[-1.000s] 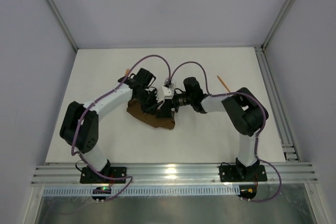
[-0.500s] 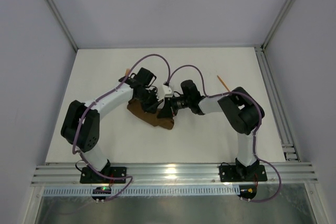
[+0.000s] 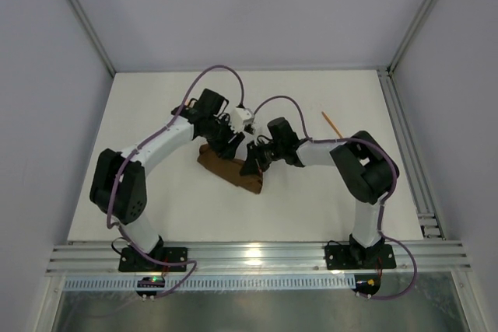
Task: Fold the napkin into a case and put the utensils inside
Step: Turn over the smaller rectangle-folded napkin at the center of the board.
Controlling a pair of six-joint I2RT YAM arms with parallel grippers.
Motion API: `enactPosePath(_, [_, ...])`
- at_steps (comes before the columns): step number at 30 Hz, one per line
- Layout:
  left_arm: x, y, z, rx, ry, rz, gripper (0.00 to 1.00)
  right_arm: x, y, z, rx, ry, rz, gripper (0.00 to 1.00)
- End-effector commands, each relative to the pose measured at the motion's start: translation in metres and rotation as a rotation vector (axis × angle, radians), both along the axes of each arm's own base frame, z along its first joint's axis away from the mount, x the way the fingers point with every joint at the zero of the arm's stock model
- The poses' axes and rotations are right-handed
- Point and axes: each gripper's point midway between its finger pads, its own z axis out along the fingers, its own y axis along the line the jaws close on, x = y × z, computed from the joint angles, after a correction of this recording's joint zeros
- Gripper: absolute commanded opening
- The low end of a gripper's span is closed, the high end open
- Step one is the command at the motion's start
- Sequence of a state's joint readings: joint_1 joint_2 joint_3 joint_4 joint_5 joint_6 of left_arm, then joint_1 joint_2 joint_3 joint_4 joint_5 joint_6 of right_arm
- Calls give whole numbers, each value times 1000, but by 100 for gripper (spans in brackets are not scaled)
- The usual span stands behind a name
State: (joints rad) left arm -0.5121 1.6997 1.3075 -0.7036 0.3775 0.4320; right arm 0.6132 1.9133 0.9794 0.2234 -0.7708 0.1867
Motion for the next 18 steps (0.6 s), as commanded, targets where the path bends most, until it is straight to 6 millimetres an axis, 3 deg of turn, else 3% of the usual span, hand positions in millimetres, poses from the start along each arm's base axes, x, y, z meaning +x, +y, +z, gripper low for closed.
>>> enactPosePath(1, [30,6,51,-107,-64,146,58,15,-4,17,-44,-75,-29,3])
enactPosePath(7, [43,54,84,-101,-87,321,61,27,-18,18,-92,-65,-64,3])
enactPosePath(18, [47,145,93,-10,-115,585,61,60,-73,22,-292,-97,-207,3])
